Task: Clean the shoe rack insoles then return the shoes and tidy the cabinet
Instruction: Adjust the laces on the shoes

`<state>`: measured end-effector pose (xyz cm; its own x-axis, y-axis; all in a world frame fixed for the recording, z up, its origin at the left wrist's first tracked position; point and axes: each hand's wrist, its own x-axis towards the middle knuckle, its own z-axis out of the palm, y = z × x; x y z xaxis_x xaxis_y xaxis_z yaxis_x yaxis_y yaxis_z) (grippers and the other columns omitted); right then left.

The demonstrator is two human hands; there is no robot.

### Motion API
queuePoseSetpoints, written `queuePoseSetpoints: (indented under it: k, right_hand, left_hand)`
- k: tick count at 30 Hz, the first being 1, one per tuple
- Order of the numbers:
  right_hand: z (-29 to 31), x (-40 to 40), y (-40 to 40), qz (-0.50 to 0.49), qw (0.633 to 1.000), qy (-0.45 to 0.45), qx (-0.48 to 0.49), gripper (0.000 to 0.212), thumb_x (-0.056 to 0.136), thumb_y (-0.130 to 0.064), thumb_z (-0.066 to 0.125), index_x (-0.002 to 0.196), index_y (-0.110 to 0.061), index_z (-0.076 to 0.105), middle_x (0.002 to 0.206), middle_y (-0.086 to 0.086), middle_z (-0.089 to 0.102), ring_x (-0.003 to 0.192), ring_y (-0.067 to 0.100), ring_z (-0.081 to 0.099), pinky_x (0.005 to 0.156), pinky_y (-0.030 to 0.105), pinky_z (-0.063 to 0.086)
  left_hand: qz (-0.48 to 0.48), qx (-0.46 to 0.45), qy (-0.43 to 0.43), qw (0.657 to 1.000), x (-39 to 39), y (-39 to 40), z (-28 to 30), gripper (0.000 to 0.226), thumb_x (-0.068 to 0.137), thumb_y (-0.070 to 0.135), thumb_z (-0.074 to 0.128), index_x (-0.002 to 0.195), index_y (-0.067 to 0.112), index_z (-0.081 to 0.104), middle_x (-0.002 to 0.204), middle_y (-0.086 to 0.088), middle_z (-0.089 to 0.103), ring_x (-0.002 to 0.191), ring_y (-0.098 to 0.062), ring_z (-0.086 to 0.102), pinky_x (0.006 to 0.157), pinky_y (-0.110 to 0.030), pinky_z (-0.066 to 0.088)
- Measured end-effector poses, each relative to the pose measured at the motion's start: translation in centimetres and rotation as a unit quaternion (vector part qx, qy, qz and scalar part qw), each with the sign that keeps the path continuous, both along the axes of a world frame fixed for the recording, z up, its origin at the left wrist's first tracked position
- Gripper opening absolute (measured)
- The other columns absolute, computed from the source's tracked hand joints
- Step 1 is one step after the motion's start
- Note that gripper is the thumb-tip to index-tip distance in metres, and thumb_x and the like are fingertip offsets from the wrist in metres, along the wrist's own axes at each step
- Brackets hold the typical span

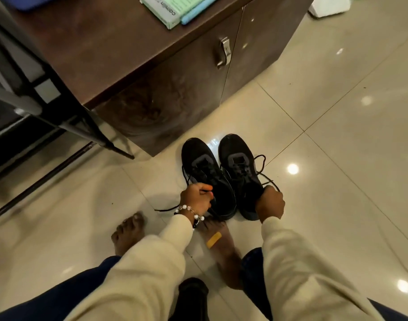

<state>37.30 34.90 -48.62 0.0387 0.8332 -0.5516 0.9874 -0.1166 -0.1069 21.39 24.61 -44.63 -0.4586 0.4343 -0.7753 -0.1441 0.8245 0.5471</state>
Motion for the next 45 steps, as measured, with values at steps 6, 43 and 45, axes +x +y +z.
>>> queuePoseSetpoints:
  k: [6, 43, 45]
  right_hand:
    - [5.5, -0.5, 2.9, 0.007, 1.000, 0.021, 0.007, 0.020, 0.085, -0.008, 0.056, 0.104, 0.001, 0.055, 0.106, 0.023, 0.059, 0.097, 0.043, 0.058, 0.076, 0.039, 0.046]
    - [34.3, -20.4, -6.7, 0.050, 0.930, 0.312, 0.188, 0.014, 0.081, -0.017, 0.058, 0.076, -0.004, 0.053, 0.076, 0.010, 0.052, 0.069, 0.028, 0.046, 0.066, 0.030, 0.042]
    - [33.6, -21.2, -6.3, 0.067, 0.926, 0.309, 0.207, 0.015, 0.083, -0.019, 0.059, 0.076, -0.007, 0.054, 0.072, 0.006, 0.055, 0.063, 0.021, 0.048, 0.058, 0.024, 0.036]
  left_hand:
    - [0.008, 0.033, 0.020, 0.999, -1.5, 0.9, 4.5, 0.018, 0.090, 0.010, 0.059, 0.103, 0.015, 0.069, 0.092, -0.006, 0.071, 0.060, -0.012, 0.062, 0.047, -0.011, 0.045]
    - [0.148, 0.315, 0.062, 0.936, -15.3, -5.6, 26.4, 0.040, 0.098, 0.025, 0.052, 0.136, 0.014, 0.052, 0.132, 0.001, 0.058, 0.117, -0.008, 0.052, 0.100, -0.019, 0.041]
    - [0.146, 0.307, 0.071, 0.938, -15.6, -5.0, 25.2, 0.042, 0.098, 0.027, 0.052, 0.138, 0.016, 0.050, 0.132, 0.004, 0.057, 0.122, -0.009, 0.051, 0.101, -0.019, 0.040]
